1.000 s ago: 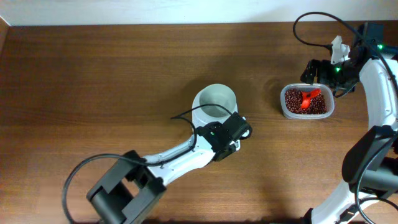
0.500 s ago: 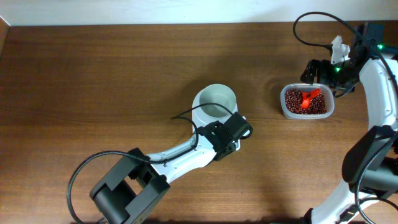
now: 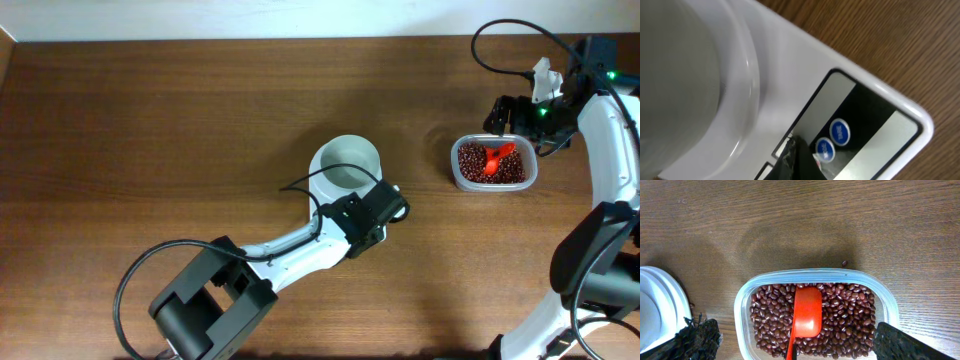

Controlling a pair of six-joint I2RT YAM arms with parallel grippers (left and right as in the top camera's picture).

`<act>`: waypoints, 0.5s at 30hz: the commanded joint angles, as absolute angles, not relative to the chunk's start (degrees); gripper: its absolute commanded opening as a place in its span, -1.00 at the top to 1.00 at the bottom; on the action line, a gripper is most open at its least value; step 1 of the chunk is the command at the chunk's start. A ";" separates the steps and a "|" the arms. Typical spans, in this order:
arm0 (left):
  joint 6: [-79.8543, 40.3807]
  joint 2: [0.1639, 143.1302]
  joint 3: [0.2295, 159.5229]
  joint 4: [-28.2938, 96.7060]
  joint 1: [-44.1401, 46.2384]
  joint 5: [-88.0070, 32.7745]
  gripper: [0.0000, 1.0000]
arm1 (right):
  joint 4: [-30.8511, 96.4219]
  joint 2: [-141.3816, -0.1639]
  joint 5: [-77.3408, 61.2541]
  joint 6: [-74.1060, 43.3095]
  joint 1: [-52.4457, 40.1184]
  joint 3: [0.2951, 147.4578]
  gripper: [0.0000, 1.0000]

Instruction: Scoop item into bowl and weigh 50g on scale

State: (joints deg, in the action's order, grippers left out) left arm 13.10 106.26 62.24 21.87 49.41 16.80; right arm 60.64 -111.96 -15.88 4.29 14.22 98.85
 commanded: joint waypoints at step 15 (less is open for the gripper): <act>18.11 106.48 62.37 28.34 51.03 10.24 1.00 | 60.64 -112.01 -15.57 4.10 14.00 99.81 -0.98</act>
State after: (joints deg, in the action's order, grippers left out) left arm 17.19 105.91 62.92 27.66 50.57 14.00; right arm 60.64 -111.96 -15.88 4.34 14.22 98.85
